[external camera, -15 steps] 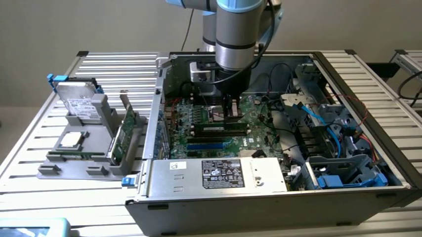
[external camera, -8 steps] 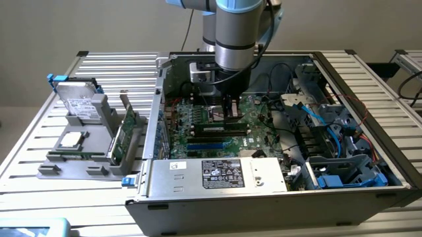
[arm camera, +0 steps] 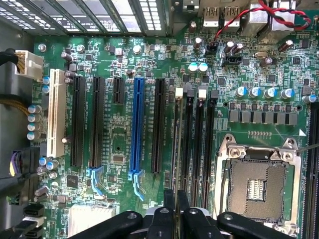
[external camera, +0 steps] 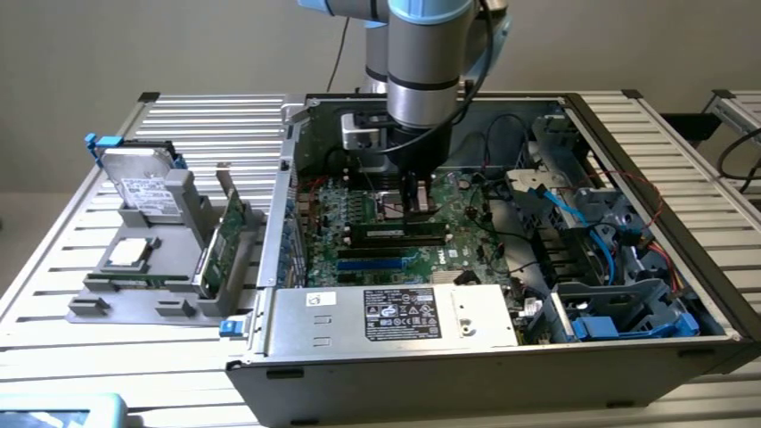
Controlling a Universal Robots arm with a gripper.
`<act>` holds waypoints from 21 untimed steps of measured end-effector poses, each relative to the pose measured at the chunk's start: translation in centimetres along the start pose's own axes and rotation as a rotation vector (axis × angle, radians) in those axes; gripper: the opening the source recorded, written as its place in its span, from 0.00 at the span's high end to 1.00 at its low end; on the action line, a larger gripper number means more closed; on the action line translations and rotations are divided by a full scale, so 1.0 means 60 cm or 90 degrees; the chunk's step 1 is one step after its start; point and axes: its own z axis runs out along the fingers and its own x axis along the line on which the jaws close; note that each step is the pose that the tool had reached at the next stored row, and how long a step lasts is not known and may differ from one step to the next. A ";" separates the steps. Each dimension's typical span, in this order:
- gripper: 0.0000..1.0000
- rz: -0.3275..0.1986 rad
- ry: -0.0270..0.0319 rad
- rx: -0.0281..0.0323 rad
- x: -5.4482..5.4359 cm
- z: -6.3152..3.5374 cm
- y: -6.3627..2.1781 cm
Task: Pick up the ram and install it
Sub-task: 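Insert the ram into the slot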
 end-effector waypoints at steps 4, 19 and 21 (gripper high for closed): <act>0.86 0.000 -0.0001 0.0010 0.000 0.001 0.001; 0.86 0.001 0.0001 0.0071 -0.004 0.004 0.005; 0.86 0.001 0.0001 0.0076 -0.004 0.004 0.005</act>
